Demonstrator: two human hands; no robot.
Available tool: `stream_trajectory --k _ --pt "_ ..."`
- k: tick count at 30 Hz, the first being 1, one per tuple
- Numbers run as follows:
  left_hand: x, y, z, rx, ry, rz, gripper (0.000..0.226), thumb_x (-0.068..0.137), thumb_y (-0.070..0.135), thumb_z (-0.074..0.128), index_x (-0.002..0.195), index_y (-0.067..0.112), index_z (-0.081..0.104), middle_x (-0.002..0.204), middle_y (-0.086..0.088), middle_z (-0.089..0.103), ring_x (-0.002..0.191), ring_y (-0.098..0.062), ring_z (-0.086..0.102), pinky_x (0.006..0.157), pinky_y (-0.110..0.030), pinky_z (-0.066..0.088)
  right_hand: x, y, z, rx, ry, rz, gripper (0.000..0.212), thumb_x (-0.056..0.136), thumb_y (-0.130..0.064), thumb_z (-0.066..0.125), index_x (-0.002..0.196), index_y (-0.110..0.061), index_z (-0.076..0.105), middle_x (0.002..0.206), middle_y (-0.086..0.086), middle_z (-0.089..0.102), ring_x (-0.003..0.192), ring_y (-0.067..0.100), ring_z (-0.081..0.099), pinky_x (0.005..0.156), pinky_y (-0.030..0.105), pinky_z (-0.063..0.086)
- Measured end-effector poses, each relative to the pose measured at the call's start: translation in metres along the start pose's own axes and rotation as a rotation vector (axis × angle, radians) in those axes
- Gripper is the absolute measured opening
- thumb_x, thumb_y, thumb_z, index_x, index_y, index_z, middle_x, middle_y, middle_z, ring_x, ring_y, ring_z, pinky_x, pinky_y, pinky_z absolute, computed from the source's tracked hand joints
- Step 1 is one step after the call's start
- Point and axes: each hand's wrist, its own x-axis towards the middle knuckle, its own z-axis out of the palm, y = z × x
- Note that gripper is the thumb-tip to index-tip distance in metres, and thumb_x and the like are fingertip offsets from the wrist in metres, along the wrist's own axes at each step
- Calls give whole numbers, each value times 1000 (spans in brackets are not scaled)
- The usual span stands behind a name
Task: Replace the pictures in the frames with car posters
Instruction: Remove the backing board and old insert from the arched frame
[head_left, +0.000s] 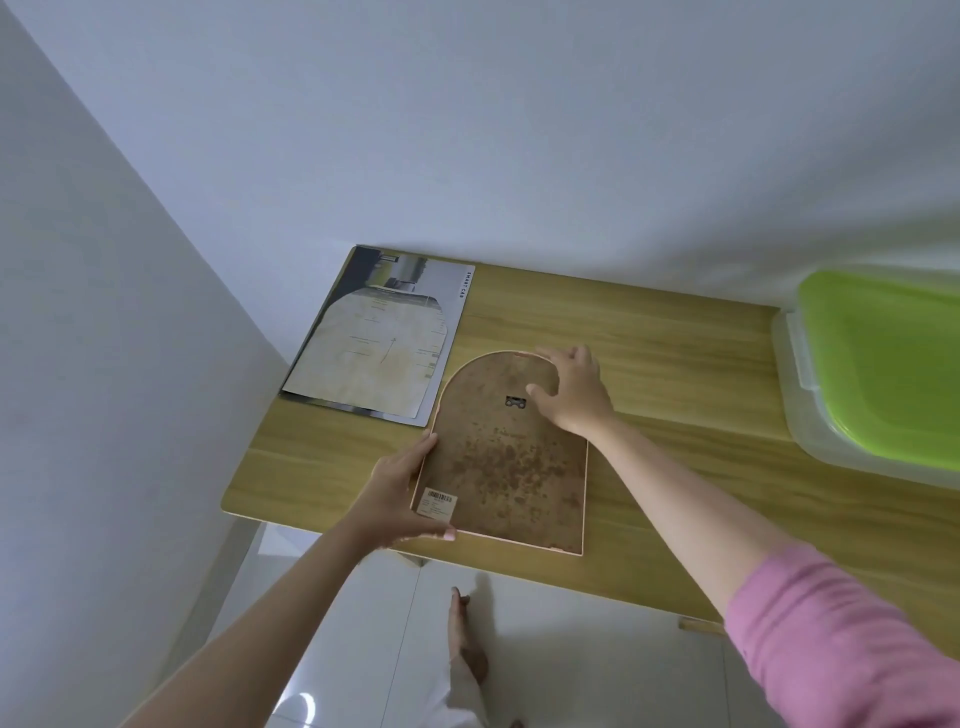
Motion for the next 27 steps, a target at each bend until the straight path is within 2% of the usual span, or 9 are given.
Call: stream_trajectory --k 5,11,14,17,23,27 --pt "-3 0 0 37 1 40 131 35 76 73 144 41 10 151 10 24 127 -16 31 104 -48 40 22 -4 -2 -163 -174 -39 56 83 -48 58 135 -36 43 123 7 35 122 29 30 95 44 39" --pt "-6 7 0 64 22 42 129 38 75 71 145 39 9 144 24 18 124 -14 28 106 -46 37 34 -6 -2 -125 -240 14 62 77 -49 66 133 -33 45 130 11 33 129 32 24 102 48 33" --pt "-6 11 1 76 35 43 126 44 63 78 146 37 9 145 24 17 125 -15 26 109 -45 33 38 -9 -4 -97 -250 57 64 74 -47 72 131 -33 47 135 12 30 133 33 20 104 47 29" --pt "-7 15 1 100 41 34 123 52 49 84 147 32 8 151 15 18 128 -17 24 111 -42 26 45 -15 -6 -60 -266 118 64 70 -41 77 127 -31 50 137 13 28 133 32 19 105 44 27" --pt "-5 15 2 120 26 -1 126 50 51 84 148 32 7 153 14 17 129 -17 21 110 -41 25 56 -24 -12 -70 -353 196 67 65 -38 82 125 -28 52 138 11 33 128 32 25 96 35 30" --pt "-5 16 2 122 21 1 126 49 52 84 147 34 7 153 14 18 127 -17 23 110 -41 27 58 -22 -19 54 -395 241 58 59 -28 87 108 -26 54 134 9 41 125 29 36 99 39 39"
